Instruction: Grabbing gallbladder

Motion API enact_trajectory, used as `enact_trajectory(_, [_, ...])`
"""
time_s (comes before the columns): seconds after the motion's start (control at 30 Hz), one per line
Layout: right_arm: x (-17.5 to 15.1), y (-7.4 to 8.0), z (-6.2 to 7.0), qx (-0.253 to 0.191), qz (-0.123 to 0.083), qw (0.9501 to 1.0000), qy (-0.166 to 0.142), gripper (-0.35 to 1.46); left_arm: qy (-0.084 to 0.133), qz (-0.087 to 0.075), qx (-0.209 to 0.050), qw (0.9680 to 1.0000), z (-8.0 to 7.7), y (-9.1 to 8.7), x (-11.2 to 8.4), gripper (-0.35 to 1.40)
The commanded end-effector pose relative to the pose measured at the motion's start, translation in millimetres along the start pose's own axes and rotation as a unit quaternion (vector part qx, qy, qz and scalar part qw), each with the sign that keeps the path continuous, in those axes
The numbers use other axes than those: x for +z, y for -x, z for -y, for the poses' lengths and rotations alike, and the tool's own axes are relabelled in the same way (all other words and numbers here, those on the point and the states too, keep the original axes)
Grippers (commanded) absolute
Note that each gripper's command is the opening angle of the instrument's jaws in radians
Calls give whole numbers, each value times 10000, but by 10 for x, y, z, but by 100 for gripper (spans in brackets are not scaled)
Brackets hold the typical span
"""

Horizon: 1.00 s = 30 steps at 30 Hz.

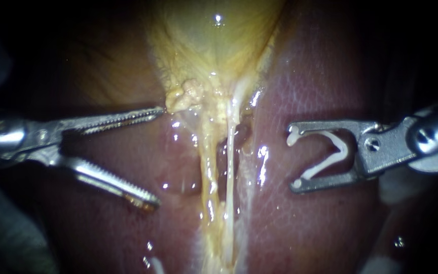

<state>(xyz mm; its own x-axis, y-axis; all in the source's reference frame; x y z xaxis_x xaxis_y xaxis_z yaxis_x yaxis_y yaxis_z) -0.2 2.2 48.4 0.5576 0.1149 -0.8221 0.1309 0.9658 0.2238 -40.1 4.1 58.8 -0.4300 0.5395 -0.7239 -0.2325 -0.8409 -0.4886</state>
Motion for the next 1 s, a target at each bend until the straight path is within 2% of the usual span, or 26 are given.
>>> enact_trajectory(0.03, [0,0,0,0,0,10000,0,49,-6,15,-70,10000,0,0,-1,116])
enact_trajectory(0.13, [0,0,0,0,0,10000,-1,49,-91,98,-225,9997,2,-2,-1,111])
enact_trajectory(0.23, [0,0,0,1,0,10000,0,49,-245,182,-280,9991,12,-8,1,104])
enact_trajectory(0.37, [0,-1,0,1,0,10000,0,49,-427,190,-356,9983,31,-18,7,96])
enact_trajectory(0.53, [0,-1,0,1,0,10000,1,49,-607,294,-551,9962,56,-25,29,84])
enact_trajectory(0.77, [0,-1,0,1,0,10000,1,49,-695,398,-658,9946,81,-14,58,72])
enact_trajectory(0.9, [0,-1,0,1,0,10000,1,49,-708,496,-692,9939,87,-4,59,72])
enact_trajectory(1.0, [0,-1,0,1,0,10000,1,49,-706,543,-835,9925,89,-1,54,72])
